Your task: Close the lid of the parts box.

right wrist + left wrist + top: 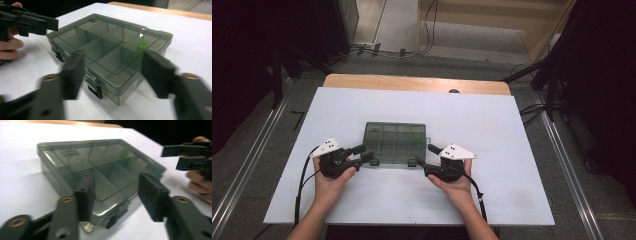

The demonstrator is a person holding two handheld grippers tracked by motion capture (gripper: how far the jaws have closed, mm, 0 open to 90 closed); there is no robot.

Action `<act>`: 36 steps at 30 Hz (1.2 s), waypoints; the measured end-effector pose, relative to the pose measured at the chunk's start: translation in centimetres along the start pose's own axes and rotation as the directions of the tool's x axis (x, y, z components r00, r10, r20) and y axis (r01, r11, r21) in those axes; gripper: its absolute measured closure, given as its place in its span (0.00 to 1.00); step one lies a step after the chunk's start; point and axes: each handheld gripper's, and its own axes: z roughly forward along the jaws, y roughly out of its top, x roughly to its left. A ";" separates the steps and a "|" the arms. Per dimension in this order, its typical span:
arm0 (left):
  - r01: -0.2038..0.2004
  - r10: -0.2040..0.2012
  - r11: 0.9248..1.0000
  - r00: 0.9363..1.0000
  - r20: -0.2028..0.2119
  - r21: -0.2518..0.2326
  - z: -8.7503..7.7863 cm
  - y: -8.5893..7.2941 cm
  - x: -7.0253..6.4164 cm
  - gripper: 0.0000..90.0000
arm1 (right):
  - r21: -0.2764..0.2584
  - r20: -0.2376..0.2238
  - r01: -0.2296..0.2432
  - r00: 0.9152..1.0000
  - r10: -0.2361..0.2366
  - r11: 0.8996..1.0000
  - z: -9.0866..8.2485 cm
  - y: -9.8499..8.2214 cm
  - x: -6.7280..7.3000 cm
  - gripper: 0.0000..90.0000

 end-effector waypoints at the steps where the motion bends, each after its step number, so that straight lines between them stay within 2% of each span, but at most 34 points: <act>1: 0.003 -0.003 1.000 1.000 0.002 -0.007 -0.1 0.0 -0.1 0.33 | 0.005 -0.004 0.003 1.000 -0.003 1.000 -0.1 0.0 0.0 0.14; 2: -0.011 0.011 1.000 1.000 0.010 -0.008 -0.2 0.1 0.0 0.25 | 0.010 -0.016 0.001 1.000 -0.001 1.000 -0.1 0.1 -0.1 0.10; 3: -0.017 0.017 1.000 1.000 0.001 -0.007 -0.3 0.1 -0.1 0.13 | 0.004 -0.026 -0.003 1.000 0.003 1.000 -0.3 0.1 -0.2 0.10; 5: -0.031 0.031 0.999 0.999 0.006 -0.012 -0.5 0.1 -0.1 0.00 | -0.002 -0.050 -0.021 0.999 0.021 1.000 -0.6 0.1 -0.4 0.00; 6: -0.029 0.029 0.999 1.000 -0.002 -0.019 -0.6 0.2 -0.1 0.00 | -0.006 -0.060 -0.020 0.998 0.019 1.000 -0.7 0.1 -0.5 0.00; 9: -0.034 0.034 0.999 0.999 -0.009 -0.023 -1.0 0.1 -0.1 0.00 | -0.012 -0.044 -0.009 0.999 0.008 1.000 -1.1 0.2 -0.6 0.00; 17: -0.054 0.053 0.998 0.998 -0.031 -0.038 -2.2 0.1 0.2 0.00 | -0.019 0.001 -0.017 1.000 0.017 1.000 -2.4 0.1 -1.6 0.00; 27: -0.082 0.080 0.996 0.995 -0.056 -0.036 -3.8 -0.1 0.2 0.00 | -0.024 0.037 -0.016 0.999 0.017 1.000 -4.0 -0.2 -2.4 0.00; 36: -0.086 0.084 0.996 0.993 -0.080 -0.025 -4.9 -0.5 0.5 0.00 | -0.025 0.070 -0.026 0.997 0.027 0.999 -5.4 -0.9 -3.3 0.00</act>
